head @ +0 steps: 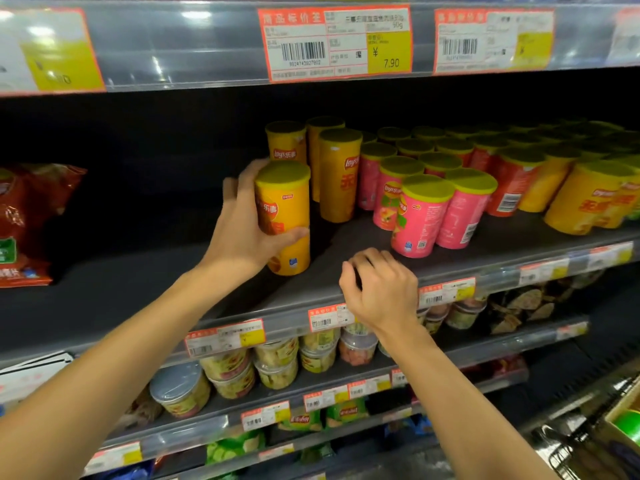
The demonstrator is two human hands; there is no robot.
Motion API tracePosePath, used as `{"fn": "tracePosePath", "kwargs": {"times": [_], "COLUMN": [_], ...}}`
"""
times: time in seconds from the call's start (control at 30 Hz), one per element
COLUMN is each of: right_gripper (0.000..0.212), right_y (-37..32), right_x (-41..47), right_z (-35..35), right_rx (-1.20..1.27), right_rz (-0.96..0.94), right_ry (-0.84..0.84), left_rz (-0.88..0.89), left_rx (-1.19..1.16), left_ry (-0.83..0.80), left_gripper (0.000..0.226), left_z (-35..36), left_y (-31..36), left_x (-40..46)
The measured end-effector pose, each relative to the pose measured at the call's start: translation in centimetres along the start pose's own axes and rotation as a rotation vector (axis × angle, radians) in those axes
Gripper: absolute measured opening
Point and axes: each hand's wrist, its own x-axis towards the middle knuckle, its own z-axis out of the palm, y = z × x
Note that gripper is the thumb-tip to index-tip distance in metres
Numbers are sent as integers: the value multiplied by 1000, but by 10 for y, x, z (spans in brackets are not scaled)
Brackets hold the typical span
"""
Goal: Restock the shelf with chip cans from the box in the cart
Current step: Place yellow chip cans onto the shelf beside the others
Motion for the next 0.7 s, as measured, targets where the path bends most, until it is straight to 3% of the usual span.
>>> {"fn": "tracePosePath", "kwargs": {"times": [0.23,0.7], "right_gripper": [46,40], "right_y": [-1,0], "right_x": [-2,-7], "right_z": [1,2], "right_rx": [-23,-64], "right_rz": [-14,-82], "right_ry": [38,34], "left_rz": [56,-54], "left_rx": [-51,39], "left_ry": [16,-30], "left_gripper": [100,101], "left_z": [20,38], "left_y": [-22,-26], "left_x": [32,77]}}
